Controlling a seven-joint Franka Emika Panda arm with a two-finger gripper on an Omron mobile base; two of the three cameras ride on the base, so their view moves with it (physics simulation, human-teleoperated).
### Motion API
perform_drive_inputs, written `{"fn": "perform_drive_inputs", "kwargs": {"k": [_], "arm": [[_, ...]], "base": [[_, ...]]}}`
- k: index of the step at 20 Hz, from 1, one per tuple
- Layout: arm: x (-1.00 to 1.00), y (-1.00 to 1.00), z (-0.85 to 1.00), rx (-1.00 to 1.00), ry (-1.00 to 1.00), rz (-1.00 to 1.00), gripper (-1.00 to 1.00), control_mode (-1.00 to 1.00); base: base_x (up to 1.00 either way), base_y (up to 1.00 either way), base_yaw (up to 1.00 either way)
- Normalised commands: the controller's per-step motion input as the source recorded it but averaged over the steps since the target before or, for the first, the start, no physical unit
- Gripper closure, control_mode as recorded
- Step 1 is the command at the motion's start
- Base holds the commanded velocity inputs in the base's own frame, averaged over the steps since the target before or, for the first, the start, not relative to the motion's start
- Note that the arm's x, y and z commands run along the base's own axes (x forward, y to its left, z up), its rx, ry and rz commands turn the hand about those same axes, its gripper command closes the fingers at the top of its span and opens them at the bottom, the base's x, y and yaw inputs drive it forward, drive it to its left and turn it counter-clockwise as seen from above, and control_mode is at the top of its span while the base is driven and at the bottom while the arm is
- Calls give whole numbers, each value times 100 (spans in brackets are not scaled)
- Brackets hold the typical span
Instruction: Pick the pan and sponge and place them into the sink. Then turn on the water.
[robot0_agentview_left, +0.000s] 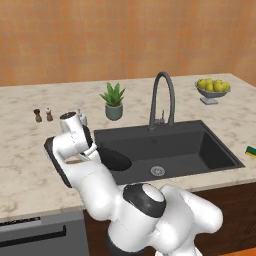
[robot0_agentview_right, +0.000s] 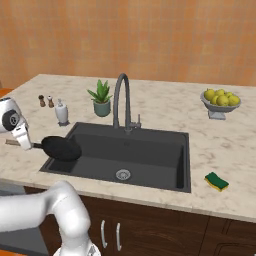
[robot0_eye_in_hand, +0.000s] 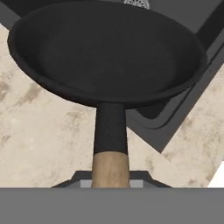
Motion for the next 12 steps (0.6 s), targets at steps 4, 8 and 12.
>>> {"fn": "perform_drive_inputs", "kwargs": {"k": [4,8,12], "arm": [[0,-100,8,-7,0,-15,100,-100],[0,-100,0,-11,-2,-11,100,-100],[0,-100,0,-6,-8,-14,100,-100]], "base": [[0,0,0],[0,0,0],[0,0,0]]}}
